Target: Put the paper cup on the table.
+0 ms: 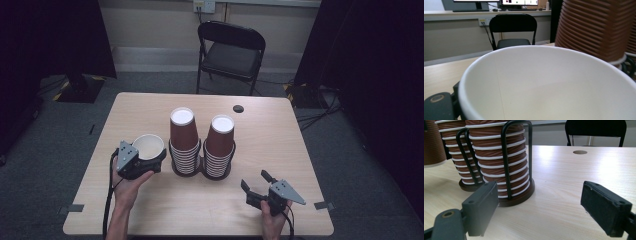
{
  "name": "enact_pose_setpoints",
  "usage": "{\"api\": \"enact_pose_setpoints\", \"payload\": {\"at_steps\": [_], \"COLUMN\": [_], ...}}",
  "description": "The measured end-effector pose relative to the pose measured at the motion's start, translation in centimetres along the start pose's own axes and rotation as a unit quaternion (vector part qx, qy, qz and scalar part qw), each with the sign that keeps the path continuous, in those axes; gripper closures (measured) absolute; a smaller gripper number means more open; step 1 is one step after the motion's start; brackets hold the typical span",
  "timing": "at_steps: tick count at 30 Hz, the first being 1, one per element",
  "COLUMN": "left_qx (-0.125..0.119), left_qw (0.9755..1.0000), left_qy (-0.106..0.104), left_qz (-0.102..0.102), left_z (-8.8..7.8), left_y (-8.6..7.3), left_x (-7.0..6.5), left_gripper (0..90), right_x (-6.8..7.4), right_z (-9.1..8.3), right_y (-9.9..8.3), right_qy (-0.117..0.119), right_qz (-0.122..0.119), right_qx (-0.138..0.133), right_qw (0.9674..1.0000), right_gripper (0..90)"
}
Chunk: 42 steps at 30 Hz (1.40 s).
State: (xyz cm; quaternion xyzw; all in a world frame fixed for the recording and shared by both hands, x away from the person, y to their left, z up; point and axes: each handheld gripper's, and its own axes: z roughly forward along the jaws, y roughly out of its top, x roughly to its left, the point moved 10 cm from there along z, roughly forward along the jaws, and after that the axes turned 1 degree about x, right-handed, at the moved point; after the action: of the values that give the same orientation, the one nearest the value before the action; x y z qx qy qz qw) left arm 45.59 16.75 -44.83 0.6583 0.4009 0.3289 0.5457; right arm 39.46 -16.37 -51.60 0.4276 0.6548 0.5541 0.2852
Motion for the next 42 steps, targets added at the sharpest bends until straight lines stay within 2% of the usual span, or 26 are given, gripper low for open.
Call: {"api": "enact_pose_setpoints", "payload": {"at_steps": [6, 9, 10, 11, 12, 13, 15, 19, 20, 22, 31, 32, 35, 37, 38, 42], "left_qx": [0.002, 0.009, 0.011, 0.011, 0.007, 0.01, 0.016, 0.014, 0.022, 0.029, 0.054, 0.068, 0.086, 0.09, 0.1, 0.114], "left_qw": [0.9999, 0.9998, 0.9997, 0.9997, 0.9993, 0.9991, 0.9991, 0.9987, 0.9984, 0.9985, 0.9976, 0.9968, 0.9954, 0.9949, 0.9943, 0.9927], "left_qy": [0.005, 0.007, 0.013, 0.013, 0.012, 0.013, 0.017, 0.017, 0.02, 0.019, 0.021, 0.021, 0.019, 0.019, 0.021, 0.018], "left_qz": [-0.013, -0.016, -0.02, -0.02, -0.035, -0.04, -0.036, -0.047, -0.049, -0.043, -0.039, -0.037, -0.039, -0.04, -0.033, -0.037], "left_z": [1.1, 2.0, 2.6, 2.6, 3.1, 3.3, 3.7, 4.2, 4.6, 4.8, 5.0, 5.0, 5.1, 5.1, 5.1, 5.0], "left_y": [-0.1, -0.8, -1.4, -1.4, -1.8, -2.1, -2.5, -3.0, -3.6, -4.0, -4.9, -5.3, -5.9, -6.1, -6.4, -6.9], "left_x": [1.1, 1.8, 2.5, 2.5, 3.1, 3.3, 3.6, 3.8, 3.9, 3.8, 3.9, 3.8, 3.7, 3.7, 3.7, 3.7], "left_gripper": [8.0, 8.0, 7.9, 7.8, 7.8, 7.7, 7.5, 7.2, 7.1, 7.2, 7.2, 7.2, 8.9, 9.0, 9.7, 11.4], "right_x": [0.1, 0.0, 0.0, 0.0, 0.0, 0.1, 0.1, 0.0, 0.0, 0.1, 0.1, 0.1, 0.1, 0.1, 0.1, 0.1], "right_z": [0.0, -0.1, -0.1, -0.1, -0.1, 0.0, 0.0, 0.0, 0.0, 0.0, 0.1, 0.1, 0.1, 0.1, 0.1, 0.1], "right_y": [0.0, 0.0, 0.1, 0.0, 0.0, 0.0, 0.0, 0.0, 0.0, 0.0, 0.0, 0.0, 0.0, 0.0, 0.0, 0.0], "right_qy": [0.0, -0.001, -0.002, -0.002, -0.001, -0.001, -0.003, 0.0, 0.002, 0.0, 0.002, 0.001, 0.002, 0.002, 0.002, 0.003], "right_qz": [-0.004, -0.001, 0.0, -0.001, -0.003, -0.004, -0.006, -0.001, 0.0, -0.003, -0.004, -0.004, -0.005, -0.005, -0.003, -0.003], "right_qx": [-0.001, -0.004, -0.004, -0.004, -0.003, -0.002, 0.0, 0.002, 0.003, 0.003, 0.003, 0.004, 0.004, 0.003, 0.004, 0.003], "right_qw": [1.0, 1.0, 1.0, 1.0, 1.0, 1.0, 1.0, 1.0, 1.0, 1.0, 1.0, 1.0, 1.0, 1.0, 1.0, 1.0], "right_gripper": [14.0, 13.9, 13.9, 13.9, 13.9, 13.9, 14.0, 14.0, 14.0, 14.0, 14.0, 14.0, 14.0, 14.0, 14.0, 14.0]}}
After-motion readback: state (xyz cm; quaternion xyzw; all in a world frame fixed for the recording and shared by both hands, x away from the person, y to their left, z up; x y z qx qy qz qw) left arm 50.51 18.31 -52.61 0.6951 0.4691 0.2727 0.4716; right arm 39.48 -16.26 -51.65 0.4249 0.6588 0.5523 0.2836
